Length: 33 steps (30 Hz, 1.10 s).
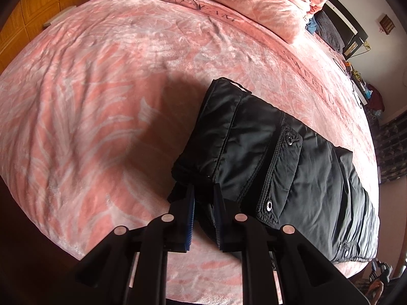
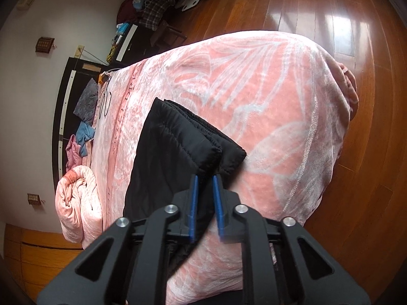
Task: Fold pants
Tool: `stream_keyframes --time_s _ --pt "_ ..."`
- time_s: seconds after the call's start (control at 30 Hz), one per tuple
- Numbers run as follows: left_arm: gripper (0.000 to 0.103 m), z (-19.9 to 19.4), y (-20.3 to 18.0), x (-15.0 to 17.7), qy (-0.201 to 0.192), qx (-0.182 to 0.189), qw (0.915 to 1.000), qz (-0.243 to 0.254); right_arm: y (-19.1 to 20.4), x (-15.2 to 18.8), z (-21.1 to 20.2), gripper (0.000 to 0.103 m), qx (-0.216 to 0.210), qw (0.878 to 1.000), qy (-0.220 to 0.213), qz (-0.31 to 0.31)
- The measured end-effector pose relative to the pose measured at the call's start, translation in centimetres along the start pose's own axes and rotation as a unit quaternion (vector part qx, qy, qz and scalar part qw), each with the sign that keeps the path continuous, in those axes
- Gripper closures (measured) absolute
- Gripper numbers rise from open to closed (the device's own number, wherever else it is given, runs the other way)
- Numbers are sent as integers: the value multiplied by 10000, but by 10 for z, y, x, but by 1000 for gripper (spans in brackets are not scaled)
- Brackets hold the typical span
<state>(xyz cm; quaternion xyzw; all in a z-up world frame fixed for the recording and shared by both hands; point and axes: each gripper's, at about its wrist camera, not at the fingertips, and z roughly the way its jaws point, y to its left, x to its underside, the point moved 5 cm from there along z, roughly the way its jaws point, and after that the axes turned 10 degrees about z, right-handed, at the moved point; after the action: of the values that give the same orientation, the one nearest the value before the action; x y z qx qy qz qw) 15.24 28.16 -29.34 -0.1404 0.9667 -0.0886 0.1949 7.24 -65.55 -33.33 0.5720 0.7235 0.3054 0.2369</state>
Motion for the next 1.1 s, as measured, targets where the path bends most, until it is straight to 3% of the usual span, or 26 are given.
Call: stream_keyframes --time_s 0.23,0.27,0.3,0.4,0.73,0.8,0.93,0.97,1.0,1.03,1.1 --pt "89 2 0 0 8 -33 10000 -23 9 -7 20 71 -151 9998 98 126" --pt "89 2 0 0 5 -34 10000 -37 10 -7 21 74 -121 9998 86 108" --pt "89 2 0 -1 -8 -30 10000 -61 10 -7 21 90 -70 9999 43 73" --pt "89 -1 -1 1 -35 -46 10000 -68 10 -6 11 93 -20 9999 -102 -3" --pt "93 3 14 1 -12 -86 9993 -357 -4 -6 19 94 142 9999 -41 -24" --pt "102 3 20 2 27 -346 9989 -313 -3 -6 19 93 121 9999 -30 -18" --pt "101 -1 17 13 131 -30 9997 -224 1 -8 6 87 -97 10000 13 19" --pt "99 -7 14 15 32 -6 9999 -143 2 -8 2 80 -144 9999 2 26" --pt "86 -13 11 16 -75 15 9999 -71 3 -8 -2 69 -169 9999 -6 32" --pt "61 -18 10 16 -161 63 9998 -44 4 -8 -5 64 -161 9999 -15 17" --pt "26 -28 8 17 -430 100 9990 -111 6 -8 -8 52 -184 9998 -12 -18"
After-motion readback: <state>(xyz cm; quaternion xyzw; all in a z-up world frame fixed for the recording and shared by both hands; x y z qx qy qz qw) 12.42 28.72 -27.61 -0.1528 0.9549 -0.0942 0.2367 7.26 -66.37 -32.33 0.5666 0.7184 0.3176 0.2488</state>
